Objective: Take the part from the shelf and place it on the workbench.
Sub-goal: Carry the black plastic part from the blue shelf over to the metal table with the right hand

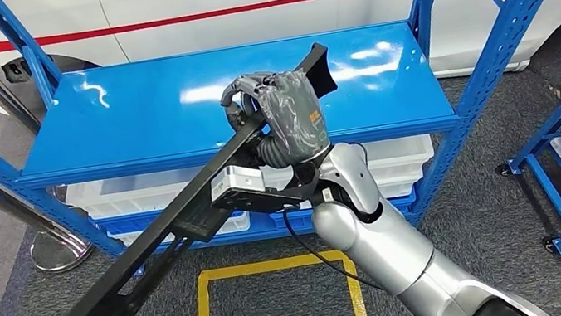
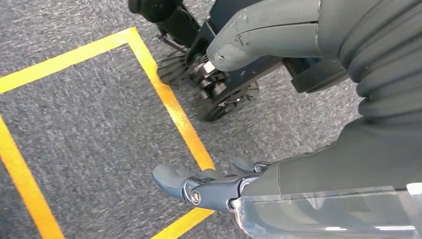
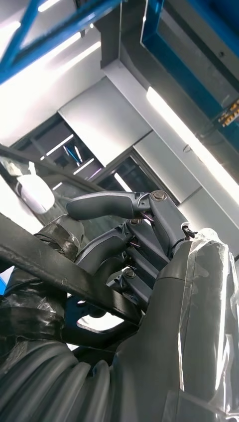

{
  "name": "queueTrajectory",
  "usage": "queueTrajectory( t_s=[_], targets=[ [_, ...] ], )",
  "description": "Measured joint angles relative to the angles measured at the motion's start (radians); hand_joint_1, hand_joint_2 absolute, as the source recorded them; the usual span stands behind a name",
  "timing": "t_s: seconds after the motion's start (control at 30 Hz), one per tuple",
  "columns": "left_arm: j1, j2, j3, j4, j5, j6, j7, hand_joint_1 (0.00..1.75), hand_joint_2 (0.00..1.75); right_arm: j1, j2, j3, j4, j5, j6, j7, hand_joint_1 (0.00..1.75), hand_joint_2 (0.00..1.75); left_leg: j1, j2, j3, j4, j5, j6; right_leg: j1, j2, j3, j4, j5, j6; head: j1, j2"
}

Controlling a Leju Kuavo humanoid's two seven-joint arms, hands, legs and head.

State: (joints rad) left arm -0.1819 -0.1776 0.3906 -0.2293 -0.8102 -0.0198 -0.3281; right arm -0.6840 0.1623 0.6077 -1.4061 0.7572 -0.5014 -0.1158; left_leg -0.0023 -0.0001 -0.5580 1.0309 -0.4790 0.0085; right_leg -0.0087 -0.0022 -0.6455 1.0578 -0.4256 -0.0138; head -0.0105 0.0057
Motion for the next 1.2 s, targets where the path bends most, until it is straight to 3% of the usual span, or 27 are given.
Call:
queueTrajectory(
  t_s=[0.1,0.17,0.23,0.27,0.3,0.33,0.43,0.47,0.6,0.67,0.73,0.8,0.83,0.87,0.93,1.0,1.1,1.13,1.2],
  targets=[
    [0.001,-0.004,0.000,0.000,0.001,0.000,0.003,0.00,1.75,0.000,0.001,0.000,-0.005,-0.001,0.002,0.000,1.75,1.75,0.001,0.002,-0.003,-0.018,0.022,0.018,-0.002,0.001,-0.006,0.002,-0.002,0.018,0.000,0.000],
    [-0.001,-0.008,0.000,0.000,0.003,0.000,0.005,0.00,1.75,0.000,0.001,0.000,-0.009,-0.002,0.004,0.000,1.75,1.75,0.004,0.005,-0.009,-0.030,0.040,0.030,-0.003,0.002,-0.030,0.060,-0.058,0.025,0.000,0.000],
    [-0.002,-0.011,0.000,0.000,0.003,0.000,0.008,0.00,1.75,0.003,0.000,0.000,-0.010,-0.002,0.007,0.000,1.75,1.75,0.002,0.007,-0.026,-0.028,0.050,0.036,-0.004,0.002,-0.072,0.181,-0.137,0.030,0.000,0.000],
    [-0.002,-0.011,0.000,0.000,0.004,0.000,0.010,0.00,1.75,0.005,-0.001,0.000,-0.010,-0.002,0.009,0.000,1.75,1.75,0.001,0.008,-0.036,-0.025,0.055,0.037,-0.004,0.002,-0.086,0.233,-0.161,0.032,0.000,0.000],
    [-0.001,-0.012,0.000,0.000,0.004,0.000,0.011,0.00,1.75,0.007,-0.002,0.000,-0.010,-0.002,0.012,0.000,1.75,1.75,0.001,0.008,-0.046,-0.020,0.059,0.036,-0.005,0.002,-0.085,0.254,-0.166,0.034,0.000,0.000],
    [-0.001,-0.012,0.000,0.000,0.004,0.000,0.012,0.00,1.75,0.008,-0.002,0.000,-0.010,-0.002,0.013,0.000,1.75,1.75,0.002,0.008,-0.056,-0.015,0.062,0.035,-0.006,0.002,-0.065,0.236,-0.152,0.035,0.000,0.000],
    [-0.002,-0.013,0.000,0.000,0.004,0.000,0.013,0.00,1.75,0.008,-0.002,0.000,-0.012,-0.002,0.017,0.000,1.75,1.75,0.002,0.007,-0.082,0.005,0.069,0.026,-0.007,0.002,0.050,0.064,-0.093,0.032,0.000,0.000],
    [-0.002,-0.013,0.000,0.000,0.004,0.000,0.013,0.00,1.75,0.008,-0.002,0.000,-0.013,-0.002,0.017,0.000,1.75,1.75,0.002,0.007,-0.088,0.010,0.072,0.021,-0.005,0.004,0.070,0.028,-0.085,0.028,0.000,0.000],
    [-0.001,-0.013,0.000,0.000,0.004,0.000,0.013,0.00,1.75,0.007,-0.001,0.000,-0.015,-0.003,0.018,0.000,1.75,1.75,0.003,0.005,-0.103,0.017,0.078,-0.006,-0.003,0.006,0.061,0.008,-0.065,-0.002,0.000,0.000],
    [-0.001,-0.013,0.000,0.000,0.004,0.001,0.014,0.00,1.75,0.007,0.000,0.000,-0.015,-0.003,0.018,-0.001,1.75,1.75,0.007,0.004,-0.127,0.068,0.023,-0.017,-0.005,0.004,0.046,0.004,-0.049,-0.019,0.000,0.000],
    [0.000,-0.014,0.000,0.000,0.004,0.001,0.013,0.00,1.75,0.007,0.001,0.000,-0.015,-0.003,0.018,-0.001,1.75,1.75,0.009,0.005,-0.162,0.183,-0.064,-0.026,-0.003,0.002,0.027,0.004,-0.033,-0.026,0.000,0.000],
    [0.000,-0.014,0.000,0.000,0.004,0.001,0.014,0.00,1.75,0.008,0.001,0.000,-0.015,-0.003,0.018,-0.001,1.75,1.75,0.011,0.005,-0.174,0.269,-0.097,-0.029,0.000,0.002,0.006,0.004,-0.018,-0.026,0.000,0.000],
    [0.000,-0.014,0.000,0.000,0.004,0.001,0.014,0.00,1.75,0.008,0.001,0.000,-0.015,-0.003,0.018,-0.001,1.75,1.75,0.011,0.005,-0.156,0.267,-0.086,-0.028,0.000,0.002,-0.004,0.005,-0.010,-0.026,0.000,0.000],
    [-0.001,-0.014,0.000,0.000,0.004,0.001,0.014,0.00,1.75,0.008,0.001,0.000,-0.015,-0.003,0.018,-0.001,1.75,1.75,0.010,0.004,-0.119,0.225,-0.062,-0.024,0.001,0.002,-0.013,0.005,-0.002,-0.025,0.000,0.000],
    [-0.004,-0.013,0.000,0.000,0.004,0.000,0.013,0.00,1.75,0.007,0.001,0.000,-0.015,-0.003,0.018,-0.001,1.75,1.75,0.007,0.003,-0.019,0.087,-0.030,-0.013,0.001,0.002,-0.024,0.005,0.010,-0.020,0.000,0.000],
    [-0.009,-0.013,0.000,-0.001,0.004,-0.001,0.013,0.00,1.75,0.004,0.001,0.000,-0.016,-0.003,0.019,-0.001,1.75,1.75,-0.001,0.001,0.035,-0.001,-0.027,-0.003,-0.001,0.001,-0.028,0.002,0.024,-0.009,0.000,0.000],
    [-0.012,-0.012,0.001,-0.001,0.005,-0.003,0.013,0.00,1.75,0.002,0.001,0.000,-0.016,-0.003,0.021,-0.002,1.75,1.75,-0.005,0.003,0.033,-0.029,-0.006,0.012,-0.005,0.001,-0.030,-0.009,0.040,0.009,0.000,0.000],
    [-0.013,-0.012,0.001,-0.001,0.005,-0.003,0.013,0.00,1.75,0.001,0.001,0.000,-0.016,-0.003,0.021,-0.002,1.75,1.75,-0.003,0.006,0.031,-0.039,0.008,0.019,-0.005,0.002,-0.035,-0.002,0.026,0.013,0.000,0.000],
    [-0.015,-0.012,0.001,-0.001,0.007,-0.005,0.012,0.00,1.75,-0.001,0.000,0.000,-0.016,-0.003,0.021,-0.002,1.75,1.75,0.001,0.011,0.018,-0.051,0.034,0.031,-0.005,0.003,-0.058,0.067,-0.050,0.020,0.000,0.000]
  ],
)
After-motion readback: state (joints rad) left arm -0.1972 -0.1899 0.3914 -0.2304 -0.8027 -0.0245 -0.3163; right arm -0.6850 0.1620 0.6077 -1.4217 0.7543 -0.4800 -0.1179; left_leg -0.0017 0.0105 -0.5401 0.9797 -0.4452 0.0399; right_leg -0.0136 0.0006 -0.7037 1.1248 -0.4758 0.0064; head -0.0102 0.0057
